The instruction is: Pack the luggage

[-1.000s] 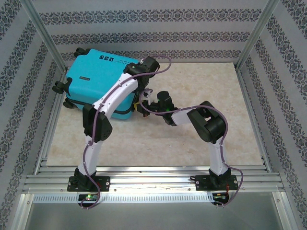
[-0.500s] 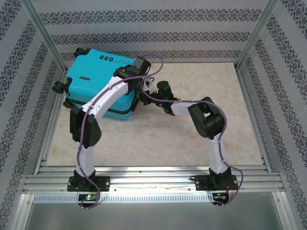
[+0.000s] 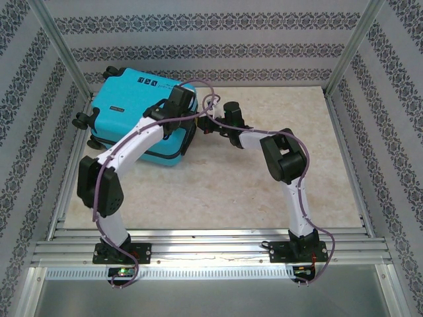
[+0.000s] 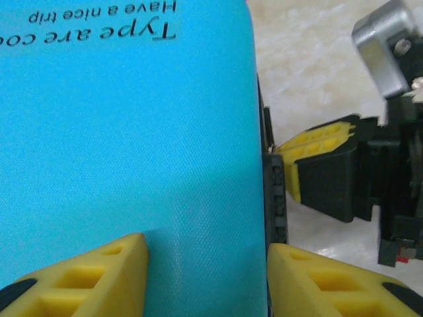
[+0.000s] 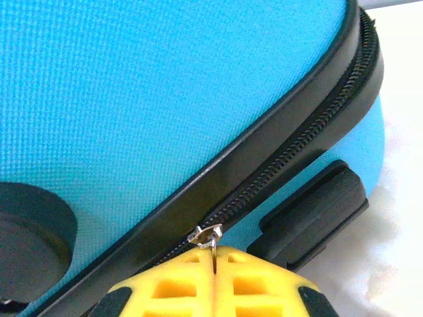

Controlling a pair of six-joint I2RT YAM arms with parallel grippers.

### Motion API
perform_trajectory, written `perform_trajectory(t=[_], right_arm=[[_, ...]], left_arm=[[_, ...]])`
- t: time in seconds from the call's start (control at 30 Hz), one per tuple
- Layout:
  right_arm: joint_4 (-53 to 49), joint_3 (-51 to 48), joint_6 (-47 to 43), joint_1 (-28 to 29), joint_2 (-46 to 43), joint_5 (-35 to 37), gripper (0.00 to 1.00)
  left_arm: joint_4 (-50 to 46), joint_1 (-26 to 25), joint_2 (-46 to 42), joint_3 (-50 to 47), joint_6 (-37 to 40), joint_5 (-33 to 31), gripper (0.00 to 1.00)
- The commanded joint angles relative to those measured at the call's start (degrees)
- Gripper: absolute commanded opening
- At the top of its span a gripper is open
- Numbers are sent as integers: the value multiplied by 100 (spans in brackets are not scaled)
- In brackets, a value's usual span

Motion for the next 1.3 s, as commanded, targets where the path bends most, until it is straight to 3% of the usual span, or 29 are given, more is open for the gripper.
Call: perform_trajectory(t=[0.0, 0.2, 0.3, 0.33, 0.47, 0.57, 0.63, 0.7, 0.8, 1.0, 1.13, 1.27], right_arm=[[790, -450, -75, 109, -616, -35, 0], [1099, -1382, -196, 642, -1179, 278, 0], [1289, -2030, -130, 958, -1586, 713, 0], [1369, -2279, -52, 1073, -1738, 896, 0], [1166, -2768, -139, 1421, -2171, 1982, 0], [517, -2552, -140, 1255, -2197, 3021, 0], [451, -2456, 157, 952, -2116, 3313, 0], [548, -2310, 322, 658, -1975, 3007, 0], [1267, -2258, 250, 510, -1781, 1935, 0], [1878, -2027, -1, 544, -1422, 170, 0], [2235, -1994, 97, 446, -1269, -399, 0], [2427, -2016, 168, 411, -1221, -673, 0]], left_arm=[[-2134, -185, 79, -1428, -489, 1407, 49], [-1953, -361, -1259, -3039, -1174, 1602, 47], [-2217, -744, -2146, -3529, -1753, 1426, 47], [-2222, -883, -2446, -3580, -1903, 1664, 47], [-3006, -1035, -3267, -3346, -2446, 1199, 48], [-3188, -989, -3302, -3145, -2397, 973, 48], [-3293, -982, -3058, -3010, -2366, 876, 47], [-3237, -983, -2871, -2862, -2321, 838, 46], [-3075, -982, -2661, -2186, -2028, 901, 47], [-3143, -974, -1357, 643, -1098, 461, 60], [-3200, -860, -150, 2581, -469, -169, 70], [-3665, -508, 1475, 4739, -148, -244, 68]])
